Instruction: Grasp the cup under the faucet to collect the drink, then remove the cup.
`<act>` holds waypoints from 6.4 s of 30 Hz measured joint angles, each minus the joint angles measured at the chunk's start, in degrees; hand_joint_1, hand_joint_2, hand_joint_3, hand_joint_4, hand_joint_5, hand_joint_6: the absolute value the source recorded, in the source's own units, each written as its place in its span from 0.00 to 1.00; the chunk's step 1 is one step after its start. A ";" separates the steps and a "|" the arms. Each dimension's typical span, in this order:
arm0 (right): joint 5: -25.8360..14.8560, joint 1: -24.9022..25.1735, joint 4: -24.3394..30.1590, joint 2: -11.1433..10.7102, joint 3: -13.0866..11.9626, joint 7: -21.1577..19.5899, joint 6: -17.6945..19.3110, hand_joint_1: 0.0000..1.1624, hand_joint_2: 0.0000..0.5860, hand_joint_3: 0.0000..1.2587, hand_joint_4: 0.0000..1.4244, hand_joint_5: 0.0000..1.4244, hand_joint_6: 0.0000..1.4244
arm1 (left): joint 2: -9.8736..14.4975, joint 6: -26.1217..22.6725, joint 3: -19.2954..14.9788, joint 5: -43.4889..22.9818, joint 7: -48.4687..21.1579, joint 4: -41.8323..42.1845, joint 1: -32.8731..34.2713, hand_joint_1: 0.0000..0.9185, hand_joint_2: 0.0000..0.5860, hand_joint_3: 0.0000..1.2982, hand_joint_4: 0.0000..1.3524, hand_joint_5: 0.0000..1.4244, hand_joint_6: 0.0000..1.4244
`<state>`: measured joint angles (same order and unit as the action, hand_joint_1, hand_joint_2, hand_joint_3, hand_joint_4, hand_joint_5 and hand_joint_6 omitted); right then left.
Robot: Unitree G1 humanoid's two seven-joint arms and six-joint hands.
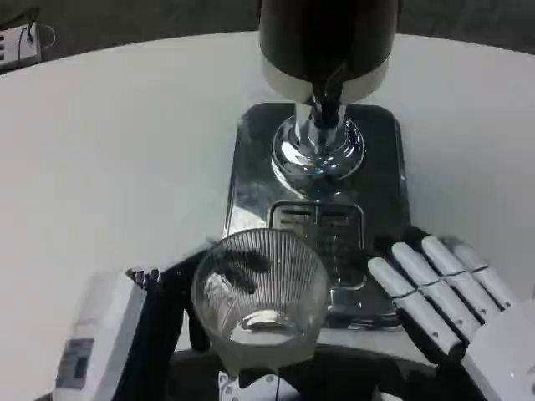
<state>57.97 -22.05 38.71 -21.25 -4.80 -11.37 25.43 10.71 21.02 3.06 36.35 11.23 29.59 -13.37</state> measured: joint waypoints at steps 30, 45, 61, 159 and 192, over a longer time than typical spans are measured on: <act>-0.05 -3.30 0.64 0.60 -2.17 0.00 0.15 0.15 0.99 0.08 0.05 0.04 0.07 | -0.91 -0.17 -2.11 0.42 1.47 -6.81 5.72 0.90 0.00 0.81 0.81 0.80 0.98; -2.14 -7.04 2.24 1.30 -6.24 0.00 -0.31 0.16 0.99 0.08 0.05 0.04 0.07 | -0.04 -1.46 0.34 4.83 7.10 -28.20 25.11 0.90 0.00 0.81 0.81 0.80 0.97; -3.40 -7.96 2.24 1.48 -8.07 0.00 -0.07 0.16 0.99 0.08 0.05 0.04 0.07 | 0.23 -3.17 5.45 7.02 16.65 -50.35 41.63 0.90 0.00 0.81 0.81 0.80 0.97; -5.44 -9.31 1.90 3.81 -7.93 0.16 0.81 0.17 0.98 0.08 0.04 0.06 0.09 | 3.60 -19.36 0.69 -28.74 -20.29 -2.09 41.62 0.00 0.27 0.00 0.00 0.00 0.00; -6.00 -9.75 1.89 3.81 -8.44 0.16 0.88 0.17 0.98 0.08 0.04 0.06 0.09 | 5.80 -25.81 6.58 -19.41 -26.84 -0.86 41.26 0.00 0.27 0.00 0.00 0.01 0.00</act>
<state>51.97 -31.80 40.59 -17.45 -13.23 -11.21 26.31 16.52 -4.79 9.64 16.94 -15.61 28.73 27.89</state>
